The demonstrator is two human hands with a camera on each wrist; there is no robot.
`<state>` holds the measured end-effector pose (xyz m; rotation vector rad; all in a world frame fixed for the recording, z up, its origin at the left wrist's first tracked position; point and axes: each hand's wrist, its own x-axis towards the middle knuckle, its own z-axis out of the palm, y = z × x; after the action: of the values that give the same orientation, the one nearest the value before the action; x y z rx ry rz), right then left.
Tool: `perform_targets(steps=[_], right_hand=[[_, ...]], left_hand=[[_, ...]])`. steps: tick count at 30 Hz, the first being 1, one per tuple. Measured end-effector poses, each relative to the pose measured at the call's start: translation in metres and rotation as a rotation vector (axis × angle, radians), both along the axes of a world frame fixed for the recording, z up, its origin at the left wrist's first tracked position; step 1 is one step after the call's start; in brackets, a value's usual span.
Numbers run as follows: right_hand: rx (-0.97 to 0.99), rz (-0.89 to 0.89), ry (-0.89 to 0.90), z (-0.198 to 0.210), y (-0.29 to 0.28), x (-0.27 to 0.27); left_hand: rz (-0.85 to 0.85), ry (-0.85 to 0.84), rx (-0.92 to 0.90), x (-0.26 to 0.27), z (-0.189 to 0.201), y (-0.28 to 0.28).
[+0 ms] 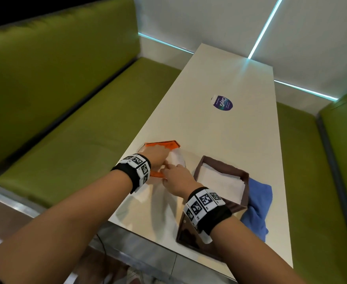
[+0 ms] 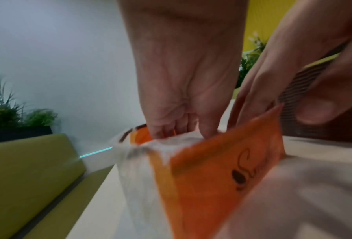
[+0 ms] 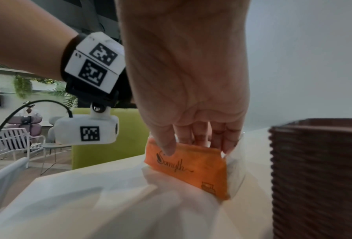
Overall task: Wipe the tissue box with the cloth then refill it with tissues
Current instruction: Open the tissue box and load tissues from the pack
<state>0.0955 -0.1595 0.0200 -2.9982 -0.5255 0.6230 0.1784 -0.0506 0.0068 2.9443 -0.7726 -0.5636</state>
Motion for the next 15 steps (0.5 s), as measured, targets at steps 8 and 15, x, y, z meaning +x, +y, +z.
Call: perform_targets(steps=[8,15], right_hand=[[0.153,-0.155,-0.126,0.005,0.003,0.017],[0.075,-0.108,-0.076,0.002,0.003,0.030]], left_hand=[[0.054,0.154,0.017,0.012,0.006,0.000],[0.085,0.207,-0.100,0.002,0.000,0.015]])
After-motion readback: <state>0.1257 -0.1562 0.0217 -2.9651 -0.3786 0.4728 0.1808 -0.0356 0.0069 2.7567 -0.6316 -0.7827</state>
